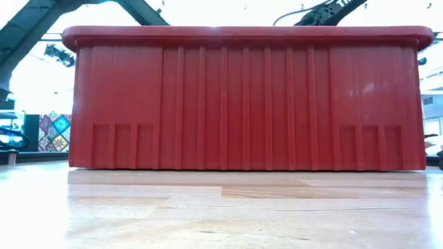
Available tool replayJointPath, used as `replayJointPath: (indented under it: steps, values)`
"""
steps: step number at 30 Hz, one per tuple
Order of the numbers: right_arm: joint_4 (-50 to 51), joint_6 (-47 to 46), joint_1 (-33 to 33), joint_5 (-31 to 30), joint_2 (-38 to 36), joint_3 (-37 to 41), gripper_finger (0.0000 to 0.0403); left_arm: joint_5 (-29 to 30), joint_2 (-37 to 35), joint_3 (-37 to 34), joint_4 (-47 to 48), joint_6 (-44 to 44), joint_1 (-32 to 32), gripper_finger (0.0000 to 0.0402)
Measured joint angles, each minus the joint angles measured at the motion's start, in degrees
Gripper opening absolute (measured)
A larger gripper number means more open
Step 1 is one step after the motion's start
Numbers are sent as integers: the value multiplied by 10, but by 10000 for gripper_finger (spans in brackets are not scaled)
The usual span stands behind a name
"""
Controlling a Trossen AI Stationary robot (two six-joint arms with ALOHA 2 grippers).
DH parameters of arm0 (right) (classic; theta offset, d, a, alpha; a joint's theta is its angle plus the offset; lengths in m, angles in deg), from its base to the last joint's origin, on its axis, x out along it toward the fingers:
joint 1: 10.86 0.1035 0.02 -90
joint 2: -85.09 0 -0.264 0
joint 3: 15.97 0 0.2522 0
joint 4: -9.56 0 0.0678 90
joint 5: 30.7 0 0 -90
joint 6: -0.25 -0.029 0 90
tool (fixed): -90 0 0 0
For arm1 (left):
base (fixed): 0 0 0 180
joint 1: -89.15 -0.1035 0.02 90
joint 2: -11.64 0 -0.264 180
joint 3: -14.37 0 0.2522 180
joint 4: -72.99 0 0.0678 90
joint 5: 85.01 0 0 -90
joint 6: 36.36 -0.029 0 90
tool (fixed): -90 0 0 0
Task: Pick and place slides into bin
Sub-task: Stack the blue slipper on top of the other blue slipper in the red bin
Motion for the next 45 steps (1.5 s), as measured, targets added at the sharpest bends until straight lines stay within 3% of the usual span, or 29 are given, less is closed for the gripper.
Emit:
replayJointPath:
  steps: [10,16,25,38,45]
  values:
    - [-7,-9,10,16,9,2,361,-13,19,0,-101,-147,-11,302]
    - [1,-5,8,-2,4,2,361,-26,19,-1,-112,-234,-11,302]
    - [33,8,-4,6,7,2,361,-14,3,1,-57,-258,-20,302]
    - [-13,-7,29,5,37,3,361,-6,40,-2,-198,-238,-29,302]
    - [-8,-25,23,-10,37,3,361,2,40,0,-195,-263,-25,302]
